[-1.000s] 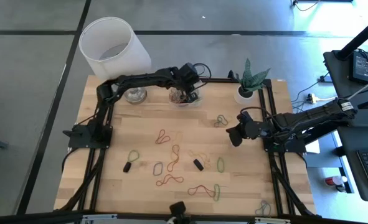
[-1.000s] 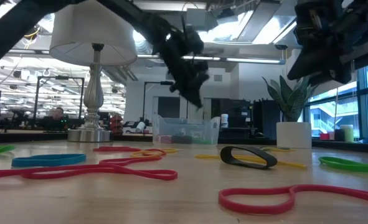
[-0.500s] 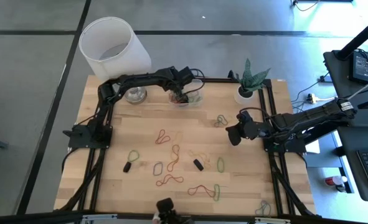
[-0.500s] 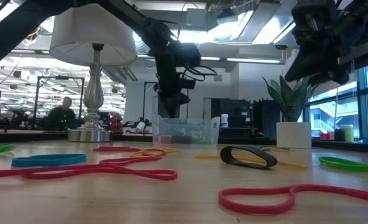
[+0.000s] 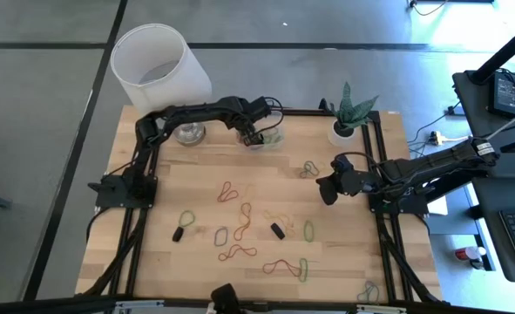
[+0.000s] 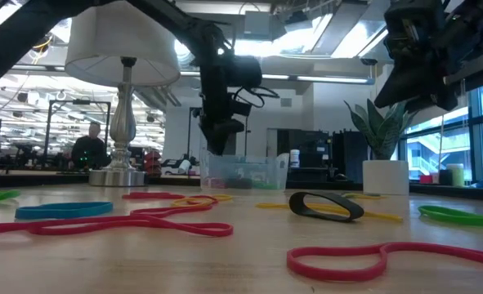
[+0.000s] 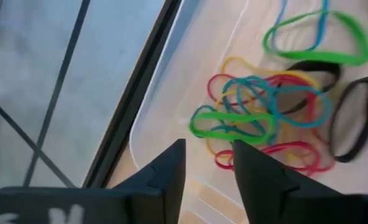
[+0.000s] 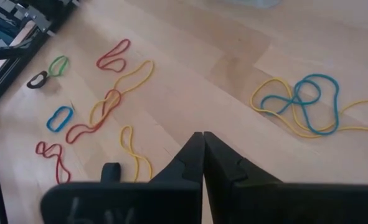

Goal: Pick and place rubber bands into bin
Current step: Put the green rubber band into the transparent bin, then put the red rubber band into the transparent bin

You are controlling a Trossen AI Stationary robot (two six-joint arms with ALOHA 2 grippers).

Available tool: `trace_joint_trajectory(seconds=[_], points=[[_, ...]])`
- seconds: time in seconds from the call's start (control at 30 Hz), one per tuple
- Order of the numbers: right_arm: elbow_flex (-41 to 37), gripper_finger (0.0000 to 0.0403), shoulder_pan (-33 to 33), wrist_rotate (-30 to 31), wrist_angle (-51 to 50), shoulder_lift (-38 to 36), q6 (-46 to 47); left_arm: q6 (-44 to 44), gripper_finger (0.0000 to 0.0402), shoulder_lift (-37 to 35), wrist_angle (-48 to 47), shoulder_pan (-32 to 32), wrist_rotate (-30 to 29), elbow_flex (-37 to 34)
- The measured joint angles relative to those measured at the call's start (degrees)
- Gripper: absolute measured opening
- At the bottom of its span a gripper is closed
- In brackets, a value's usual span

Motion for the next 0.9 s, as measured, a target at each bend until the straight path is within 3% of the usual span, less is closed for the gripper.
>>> trace_joint_trajectory(seconds=[0.23,0.43,0.57,0.77,0.9], points=[[0.0,0.0007,0.0,-0.1,-0.1,0.0,-3.0,-2.6,0.0147,-3.2,-0.6,-1.0,-0.8,1.2],[0.0,0.0007,0.0,-0.1,-1.0,0.0,-3.2,-11.2,0.0149,-6.8,-0.3,-3.4,8.0,3.8],[0.0,0.0007,0.0,-0.2,-1.8,0.0,-3.2,-13.6,0.014,-9.3,0.5,-6.3,13.8,4.0],[0.0,0.0007,0.0,-0.1,-2.0,0.0,-4.1,-18.2,0.0119,-10.4,0.3,-13.2,16.0,4.1],[0.0,0.0007,0.0,-0.1,-2.0,0.0,-8.0,-20.9,0.0083,-10.6,1.4,-18.4,17.3,2.5]])
